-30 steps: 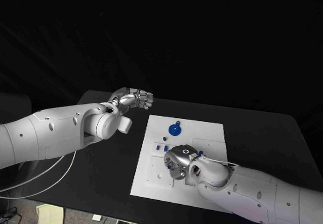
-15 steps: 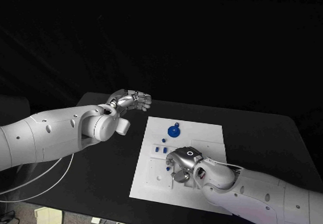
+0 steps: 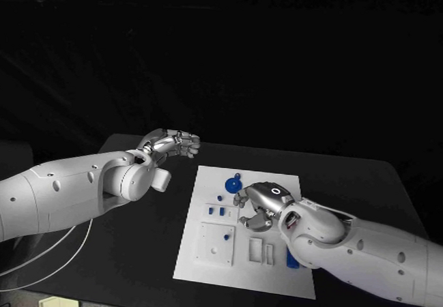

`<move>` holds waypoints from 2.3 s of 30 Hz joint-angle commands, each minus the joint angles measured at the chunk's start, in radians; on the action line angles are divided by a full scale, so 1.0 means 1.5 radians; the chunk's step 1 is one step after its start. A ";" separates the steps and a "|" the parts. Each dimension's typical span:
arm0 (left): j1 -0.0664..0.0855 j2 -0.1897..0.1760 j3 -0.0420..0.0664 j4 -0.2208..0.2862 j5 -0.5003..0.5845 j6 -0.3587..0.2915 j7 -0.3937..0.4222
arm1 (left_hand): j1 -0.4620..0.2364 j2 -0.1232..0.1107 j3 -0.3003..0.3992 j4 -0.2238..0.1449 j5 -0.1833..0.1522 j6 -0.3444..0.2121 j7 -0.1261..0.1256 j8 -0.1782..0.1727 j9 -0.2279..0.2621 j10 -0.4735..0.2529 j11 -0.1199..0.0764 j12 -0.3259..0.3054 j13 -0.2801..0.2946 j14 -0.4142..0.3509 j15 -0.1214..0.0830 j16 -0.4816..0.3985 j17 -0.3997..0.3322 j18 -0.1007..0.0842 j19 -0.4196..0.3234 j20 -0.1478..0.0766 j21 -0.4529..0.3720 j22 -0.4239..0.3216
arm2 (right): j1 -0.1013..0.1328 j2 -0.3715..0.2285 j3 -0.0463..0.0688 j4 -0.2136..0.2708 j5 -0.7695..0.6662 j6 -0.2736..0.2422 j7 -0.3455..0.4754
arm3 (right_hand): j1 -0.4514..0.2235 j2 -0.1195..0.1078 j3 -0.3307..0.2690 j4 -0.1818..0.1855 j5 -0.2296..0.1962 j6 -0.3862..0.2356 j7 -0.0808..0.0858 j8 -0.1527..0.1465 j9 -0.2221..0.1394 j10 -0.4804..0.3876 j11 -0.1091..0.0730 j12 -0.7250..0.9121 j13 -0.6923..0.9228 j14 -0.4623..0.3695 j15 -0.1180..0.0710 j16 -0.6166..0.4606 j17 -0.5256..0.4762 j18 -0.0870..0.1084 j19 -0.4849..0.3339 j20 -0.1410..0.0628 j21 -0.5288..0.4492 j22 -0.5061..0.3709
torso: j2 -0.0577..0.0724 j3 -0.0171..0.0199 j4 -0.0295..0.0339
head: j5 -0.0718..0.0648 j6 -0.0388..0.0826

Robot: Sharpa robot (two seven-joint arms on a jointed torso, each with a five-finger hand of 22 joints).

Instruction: Assemble the parts on the task board

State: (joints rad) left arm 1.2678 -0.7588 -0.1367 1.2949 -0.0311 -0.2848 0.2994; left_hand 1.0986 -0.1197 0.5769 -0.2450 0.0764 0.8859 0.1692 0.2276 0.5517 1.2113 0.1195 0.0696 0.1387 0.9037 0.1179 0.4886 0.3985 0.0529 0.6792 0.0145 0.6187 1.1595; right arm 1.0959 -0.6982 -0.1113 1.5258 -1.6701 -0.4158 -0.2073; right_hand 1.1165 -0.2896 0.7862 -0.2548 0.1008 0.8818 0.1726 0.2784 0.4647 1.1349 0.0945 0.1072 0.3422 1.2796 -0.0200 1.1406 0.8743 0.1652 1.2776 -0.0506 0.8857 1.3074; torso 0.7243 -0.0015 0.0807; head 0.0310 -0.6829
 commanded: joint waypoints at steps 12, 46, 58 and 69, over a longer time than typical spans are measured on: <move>0.001 -0.002 0.001 0.000 0.002 0.008 0.012 | 0.001 0.002 -0.003 0.001 -0.003 -0.006 0.000 0.004 -0.001 -0.004 0.001 0.001 -0.001 -0.003 0.002 -0.002 0.002 0.010 -0.001 0.004 -0.005 0.001 | 0.036 -0.054 0.013 -0.023 0.030 0.127 0.014 | -0.039 -0.002 -0.063 0.009 0.005 -0.017 -0.010 -0.002 -0.006 -0.016 0.006 -0.012 -0.015 0.001 0.006 0.006 -0.002 0.064 0.002 -0.002 -0.004 0.011 | 0.000 0.0000 0.0009 | -0.008 0.007; 0.001 -0.002 0.001 -0.004 0.002 0.009 0.009 | 0.000 0.003 -0.004 0.003 -0.003 -0.005 -0.001 0.005 -0.002 -0.004 0.000 0.001 -0.001 -0.002 0.002 -0.004 0.004 0.010 -0.001 0.004 -0.006 0.002 | -0.003 -0.005 -0.010 -0.110 -0.038 0.176 0.006 | 0.004 0.015 -0.018 0.040 -0.035 0.013 -0.015 0.025 -0.002 0.020 -0.003 0.001 -0.032 -0.002 -0.002 0.011 -0.006 0.064 0.001 0.001 -0.005 0.012 | 0.001 -0.0004 0.0013 | -0.006 -0.009; 0.001 -0.002 0.001 -0.004 0.002 0.005 0.009 | 0.000 0.003 -0.004 0.003 -0.003 -0.006 -0.001 0.005 -0.002 -0.004 0.000 0.001 -0.002 -0.003 0.002 -0.005 0.005 0.011 0.000 0.004 -0.006 0.003 | -0.006 -0.003 -0.010 -0.109 -0.054 0.157 0.003 | 0.014 0.057 0.011 0.028 -0.035 0.060 -0.028 0.049 0.005 0.058 -0.018 0.023 -0.020 0.000 -0.016 0.013 -0.006 0.064 0.000 0.001 0.003 0.014 | 0.001 -0.0008 0.0011 | -0.009 -0.006; 0.001 -0.001 0.001 -0.005 0.002 0.005 0.009 | 0.001 0.004 -0.004 0.003 -0.003 -0.006 -0.001 0.005 -0.002 -0.004 0.000 0.001 -0.002 -0.002 0.002 -0.005 0.006 0.011 0.000 0.004 -0.006 0.003 | -0.007 0.001 -0.010 -0.104 -0.062 0.107 -0.026 | 0.006 0.087 0.032 0.015 -0.035 0.093 -0.041 0.064 0.012 0.091 -0.033 0.044 -0.002 0.004 -0.031 0.014 -0.006 0.064 0.002 -0.005 0.011 0.013 | 0.000 -0.0005 0.0017 | -0.010 -0.009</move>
State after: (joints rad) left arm 1.2678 -0.7627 -0.1367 1.2867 -0.0311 -0.2832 0.3020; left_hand 1.0986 -0.1197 0.5744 -0.2426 0.0764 0.8859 0.1692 0.2317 0.5493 1.2113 0.1195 0.0696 0.1374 0.9038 0.1179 0.4843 0.4058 0.0538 0.6792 0.0145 0.6149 1.1628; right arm 1.0874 -0.6988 -0.1266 1.3652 -1.7450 -0.2111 -0.2231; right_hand 1.1189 -0.1730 0.8298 -0.2323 0.0532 1.0154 0.1115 0.3697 0.4742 1.2534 0.0445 0.1691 0.3355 1.2876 -0.0577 1.1569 0.8670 0.1619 1.2826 -0.0501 0.8983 1.3080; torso 0.7250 -0.0021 0.0826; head 0.0153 -0.6944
